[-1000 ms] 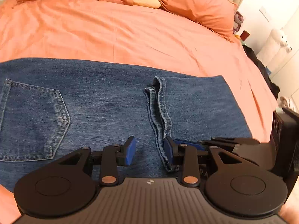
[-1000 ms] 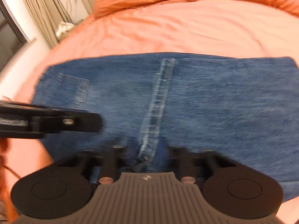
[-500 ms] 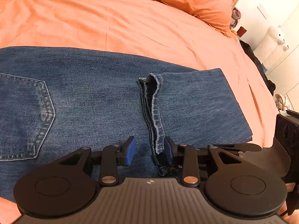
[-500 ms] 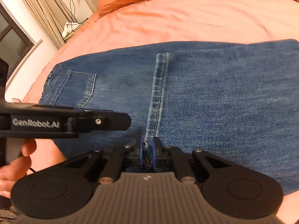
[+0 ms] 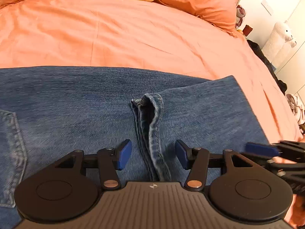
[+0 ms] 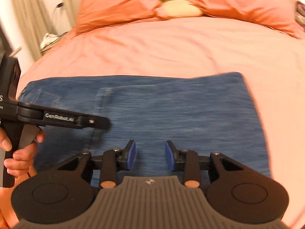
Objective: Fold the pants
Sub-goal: 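Pinch the jeans seam with the left gripper and smooth the fold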
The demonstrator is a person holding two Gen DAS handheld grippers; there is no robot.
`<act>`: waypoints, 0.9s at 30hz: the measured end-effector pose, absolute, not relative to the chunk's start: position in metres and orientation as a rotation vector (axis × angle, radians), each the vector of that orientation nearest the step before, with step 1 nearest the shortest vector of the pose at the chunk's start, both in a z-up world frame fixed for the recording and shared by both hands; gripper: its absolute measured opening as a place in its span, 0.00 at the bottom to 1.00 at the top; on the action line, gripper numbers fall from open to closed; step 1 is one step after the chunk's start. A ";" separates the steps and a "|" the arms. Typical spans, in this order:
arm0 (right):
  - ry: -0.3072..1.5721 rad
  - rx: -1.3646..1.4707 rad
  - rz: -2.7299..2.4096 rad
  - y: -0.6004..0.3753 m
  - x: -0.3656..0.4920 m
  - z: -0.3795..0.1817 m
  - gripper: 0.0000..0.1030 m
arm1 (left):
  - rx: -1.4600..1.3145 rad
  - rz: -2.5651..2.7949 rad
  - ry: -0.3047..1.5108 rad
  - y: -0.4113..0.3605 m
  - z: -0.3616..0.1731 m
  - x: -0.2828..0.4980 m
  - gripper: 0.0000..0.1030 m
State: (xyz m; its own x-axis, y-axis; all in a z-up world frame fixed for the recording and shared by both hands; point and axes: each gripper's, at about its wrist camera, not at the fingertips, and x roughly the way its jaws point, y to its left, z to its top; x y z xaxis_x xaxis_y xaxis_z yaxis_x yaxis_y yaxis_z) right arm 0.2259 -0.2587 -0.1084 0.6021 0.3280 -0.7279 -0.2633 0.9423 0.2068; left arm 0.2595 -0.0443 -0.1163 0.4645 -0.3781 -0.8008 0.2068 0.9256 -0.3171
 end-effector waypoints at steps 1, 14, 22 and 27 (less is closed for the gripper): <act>0.855 0.076 0.323 -0.269 0.225 -0.109 0.31 | -0.188 -0.362 1.015 -0.045 -0.119 0.261 0.59; 0.830 0.047 0.169 -0.347 0.211 -0.118 0.34 | -0.054 -0.397 0.819 -0.057 -0.068 0.241 0.08; 0.804 0.032 0.164 -0.354 0.224 -0.109 0.28 | 0.086 -0.328 0.964 -0.072 -0.082 0.270 0.08; 0.786 -0.014 0.169 -0.343 0.261 -0.104 0.09 | 0.095 -0.301 1.063 -0.075 -0.114 0.287 0.10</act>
